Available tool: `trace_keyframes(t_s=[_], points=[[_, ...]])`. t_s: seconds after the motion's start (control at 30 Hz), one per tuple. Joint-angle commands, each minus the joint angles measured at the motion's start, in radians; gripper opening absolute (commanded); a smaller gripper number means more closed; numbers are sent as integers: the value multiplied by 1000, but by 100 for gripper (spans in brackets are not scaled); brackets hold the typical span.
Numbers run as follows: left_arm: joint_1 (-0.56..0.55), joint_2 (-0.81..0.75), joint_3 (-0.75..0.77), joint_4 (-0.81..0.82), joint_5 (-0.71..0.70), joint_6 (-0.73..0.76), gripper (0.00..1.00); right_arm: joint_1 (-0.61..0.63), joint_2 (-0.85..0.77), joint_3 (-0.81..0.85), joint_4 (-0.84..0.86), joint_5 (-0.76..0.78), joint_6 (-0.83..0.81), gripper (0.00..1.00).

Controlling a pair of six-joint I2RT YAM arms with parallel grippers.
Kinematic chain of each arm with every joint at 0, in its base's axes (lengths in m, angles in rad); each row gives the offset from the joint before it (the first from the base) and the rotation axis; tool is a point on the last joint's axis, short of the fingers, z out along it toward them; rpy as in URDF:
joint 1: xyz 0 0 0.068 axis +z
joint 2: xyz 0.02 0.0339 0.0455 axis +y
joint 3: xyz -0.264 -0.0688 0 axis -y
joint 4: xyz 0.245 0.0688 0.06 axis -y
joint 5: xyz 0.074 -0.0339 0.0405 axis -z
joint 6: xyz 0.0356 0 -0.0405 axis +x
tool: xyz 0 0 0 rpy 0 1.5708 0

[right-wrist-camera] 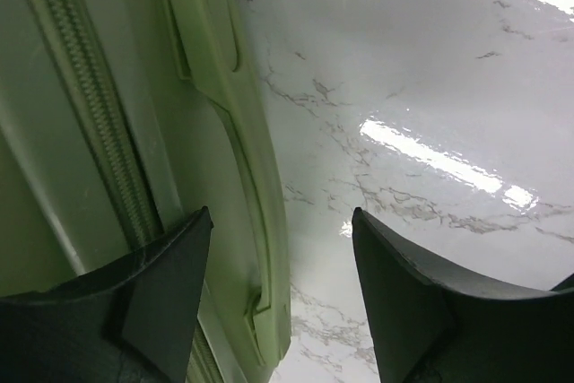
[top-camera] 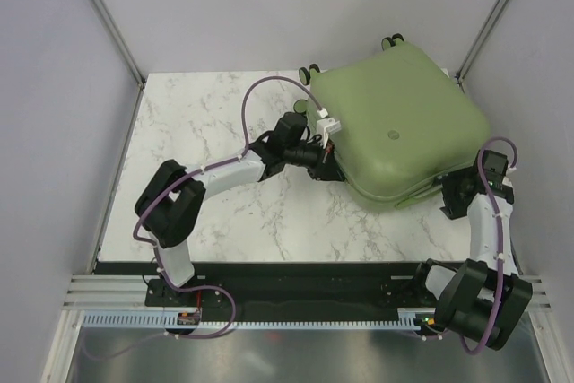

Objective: Pack the luggage
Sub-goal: Zip the luggage at the center of the board.

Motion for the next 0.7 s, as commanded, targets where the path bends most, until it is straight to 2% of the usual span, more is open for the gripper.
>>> trace_keyframes(t_s=[0.0,0.27,0.37,0.4,0.47,0.5,0.57,0.67], points=[[5,-64,-33,37,13,0,2,-3,25,-41,102,-6,25,71],[5,-104,-117,26,13,16,2,-3,77,-65,177,24,-3,66],[5,-104,-122,26,12,22,2,-3,91,-65,191,26,-14,41],[5,-104,-122,26,12,23,2,-3,94,-62,189,26,-20,28],[5,-111,-127,26,-7,28,2,-3,95,-55,185,56,-34,17],[5,-113,-130,26,-17,31,2,-3,97,-52,180,72,-35,6],[5,-117,-139,28,-54,37,2,-3,101,-45,169,79,-41,0],[8,-131,-157,31,-151,40,2,-5,106,-38,148,116,-51,0]])
